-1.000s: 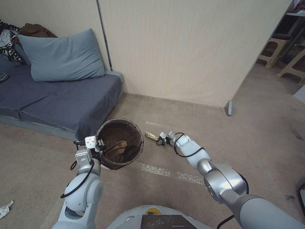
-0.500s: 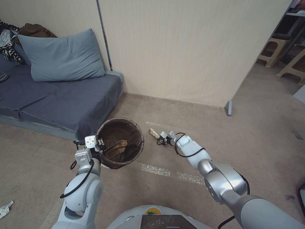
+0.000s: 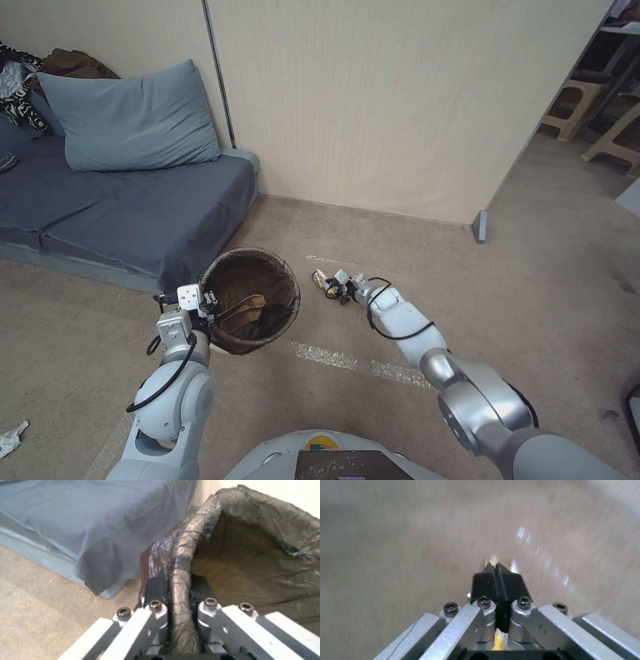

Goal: Pick up the trash bin, then pick up the garbage from the floor and place it into the trash bin.

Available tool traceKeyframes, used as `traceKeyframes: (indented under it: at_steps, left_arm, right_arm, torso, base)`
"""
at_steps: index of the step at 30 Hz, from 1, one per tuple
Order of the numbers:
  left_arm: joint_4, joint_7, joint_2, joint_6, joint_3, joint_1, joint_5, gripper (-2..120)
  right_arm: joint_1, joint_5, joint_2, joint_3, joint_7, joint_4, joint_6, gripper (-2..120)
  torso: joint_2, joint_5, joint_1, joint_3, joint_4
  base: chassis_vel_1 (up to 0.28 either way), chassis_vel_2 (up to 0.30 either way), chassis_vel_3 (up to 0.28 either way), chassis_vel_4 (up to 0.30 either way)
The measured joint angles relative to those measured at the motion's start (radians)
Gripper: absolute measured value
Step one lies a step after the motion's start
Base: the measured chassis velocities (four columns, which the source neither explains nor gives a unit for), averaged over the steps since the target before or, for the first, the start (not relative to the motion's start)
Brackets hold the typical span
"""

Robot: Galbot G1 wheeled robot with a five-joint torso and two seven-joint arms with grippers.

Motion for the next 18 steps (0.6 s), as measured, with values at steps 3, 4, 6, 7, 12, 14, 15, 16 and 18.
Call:
traceKeyframes:
  at_steps: [3,4,6,7,12,14,15,16,18]
  left_arm:
    - [0.013,0.0,0.002,0.0,-0.001,-0.006,-0.002,5]
    - [0.013,0.0,0.002,0.0,-0.001,-0.006,-0.002,5]
    - [0.021,0.0,0.003,0.0,-0.001,-0.01,-0.003,5]
    - [0.024,0.0,0.004,0.0,-0.001,-0.011,-0.004,5]
    - [0.033,0.0,0.005,0.0,0.0,-0.015,-0.004,5]
    - [0.038,0.0,0.006,0.0,0.0,-0.017,-0.005,5]
    - [0.042,0.0,0.007,-0.001,0.0,-0.019,-0.005,5]
    - [0.044,0.0,0.007,-0.001,0.001,-0.021,-0.006,5]
    - [0.047,0.0,0.007,-0.001,0.002,-0.023,-0.006,5]
  right_arm:
    - [-0.029,0.009,-0.006,0.019,0.015,0.062,0.039,0]
    - [-0.029,0.009,-0.006,0.019,0.015,0.062,0.039,0]
    - [-0.043,0.009,-0.009,0.035,0.025,0.093,0.069,0]
    - [-0.05,0.009,-0.011,0.042,0.029,0.108,0.081,0]
    - [-0.072,0.018,-0.018,0.061,0.035,0.161,0.102,0]
    - [-0.094,0.036,-0.029,0.076,0.036,0.219,0.11,0]
    - [-0.114,0.044,-0.037,0.092,0.035,0.272,0.112,0]
    - [-0.126,0.045,-0.042,0.101,0.032,0.299,0.113,0]
    - [-0.134,0.043,-0.045,0.106,0.029,0.317,0.113,0]
  torso:
    - [0.0,0.0001,0.0,0.0,0.0]
    - [0.0,0.0001,0.0,0.0,0.0]
    - [0.0,0.0,0.0,0.0,0.0]
    - [0.0,0.0,0.0,0.0,0.0]
    - [0.0,0.0001,0.0,0.0,0.0]
    - [0.0,0.0001,0.0,0.0,-0.0001]
    - [0.0,0.0,0.0,0.0,-0.0001]
    - [0.0,0.0,0.0,0.0,0.0]
    - [0.0,0.0,0.0,0.0,-0.0001]
  base:
    - [0.0,0.0,0.0,0.0]
    - [0.0,0.0,0.0,0.0]
    - [0.0,0.0,0.0,0.0]
    - [0.0,0.0,0.0,0.0]
    - [0.0,0.0,0.0,0.0]
    - [0.0,0.0,0.0,0.0]
    - [0.0,0.0,0.0,0.0]
    - [0.0,0.0,0.0,0.0]
    - [0.0,0.0,0.0,0.0]
